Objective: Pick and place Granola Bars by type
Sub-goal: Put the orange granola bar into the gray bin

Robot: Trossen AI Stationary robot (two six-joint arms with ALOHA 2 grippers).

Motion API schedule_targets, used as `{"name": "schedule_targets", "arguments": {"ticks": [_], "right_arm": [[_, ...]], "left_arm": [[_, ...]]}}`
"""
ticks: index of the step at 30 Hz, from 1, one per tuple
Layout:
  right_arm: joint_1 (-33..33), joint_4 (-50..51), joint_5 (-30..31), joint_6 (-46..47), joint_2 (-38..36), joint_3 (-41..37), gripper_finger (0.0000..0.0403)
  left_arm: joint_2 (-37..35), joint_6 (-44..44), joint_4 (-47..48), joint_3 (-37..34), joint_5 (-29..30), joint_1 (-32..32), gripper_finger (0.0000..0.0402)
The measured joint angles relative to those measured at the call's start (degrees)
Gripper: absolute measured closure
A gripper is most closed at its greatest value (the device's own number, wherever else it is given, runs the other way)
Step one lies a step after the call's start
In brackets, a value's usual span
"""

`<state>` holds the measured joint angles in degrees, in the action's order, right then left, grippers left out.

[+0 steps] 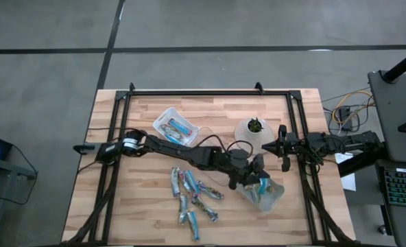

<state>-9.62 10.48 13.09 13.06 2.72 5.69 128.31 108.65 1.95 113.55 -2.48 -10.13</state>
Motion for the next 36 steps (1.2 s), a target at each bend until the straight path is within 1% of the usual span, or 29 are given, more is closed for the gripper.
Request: {"name": "schedule_targets", "arguments": {"ticks": [3, 6, 17, 22, 25, 34, 35, 36], "right_arm": [[0.01, 0.0, -0.01, 0.0, 0.0, 0.01, 0.039], [0.01, -0.01, -0.01, 0.0, 0.0, -0.01, 0.039], [0.01, -0.01, 0.01, 0.0, 0.0, 0.01, 0.039], [-0.01, 0.0, -0.01, 0.0, 0.0, 0.01, 0.039], [0.01, -0.01, 0.0, 0.0, 0.0, 0.01, 0.039], [0.01, -0.02, 0.0, 0.0, 0.0, 0.01, 0.039], [0.0, 0.0, 0.01, 0.0, 0.0, 0.01, 0.039], [0.01, -0.01, 0.01, 0.0, 0.0, -0.01, 0.039]], "left_arm": [[0.02, 0.71, 0.11, -0.45, 0.0, -0.22, 0.021], [0.02, 1.06, 0.14, -0.47, -0.1, -0.58, 0.0196], [0.02, 0.51, 1.54, -0.47, 0.45, -0.96, 0.0193], [0.02, -4.93, 2.59, -0.47, 1.47, -0.96, 0.0193], [0.02, -5.95, 2.64, -0.47, 1.46, -0.98, 0.0193], [0.02, -19.08, 3.38, -0.47, 1.49, -1.18, 0.0195], [0.02, -18.92, 3.16, -0.47, 1.46, -1.18, 0.0195], [0.02, -16.85, 2.77, -0.47, 1.49, -1.18, 0.0195]]}}
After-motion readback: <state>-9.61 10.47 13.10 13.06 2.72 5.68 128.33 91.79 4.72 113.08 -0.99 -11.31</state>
